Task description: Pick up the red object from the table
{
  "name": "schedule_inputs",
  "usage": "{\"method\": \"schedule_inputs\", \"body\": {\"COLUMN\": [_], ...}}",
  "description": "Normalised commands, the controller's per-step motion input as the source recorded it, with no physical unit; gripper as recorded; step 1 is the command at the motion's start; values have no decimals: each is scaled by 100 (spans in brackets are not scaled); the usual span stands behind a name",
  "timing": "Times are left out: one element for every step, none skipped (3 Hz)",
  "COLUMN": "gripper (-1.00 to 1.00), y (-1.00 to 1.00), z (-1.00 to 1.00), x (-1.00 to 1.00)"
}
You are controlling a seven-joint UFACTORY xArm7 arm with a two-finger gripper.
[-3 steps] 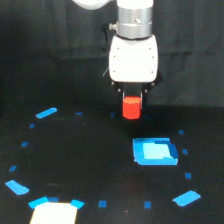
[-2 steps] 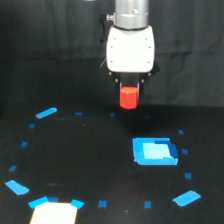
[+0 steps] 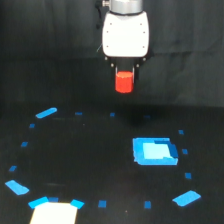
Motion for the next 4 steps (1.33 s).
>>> {"method": "schedule_inputs", "body": {"gripper": [-72, -74, -59, -100], "y": [-13, -46, -21, -43], "z": [100, 100, 100, 100], "x": [-16, 1, -32, -16]}}
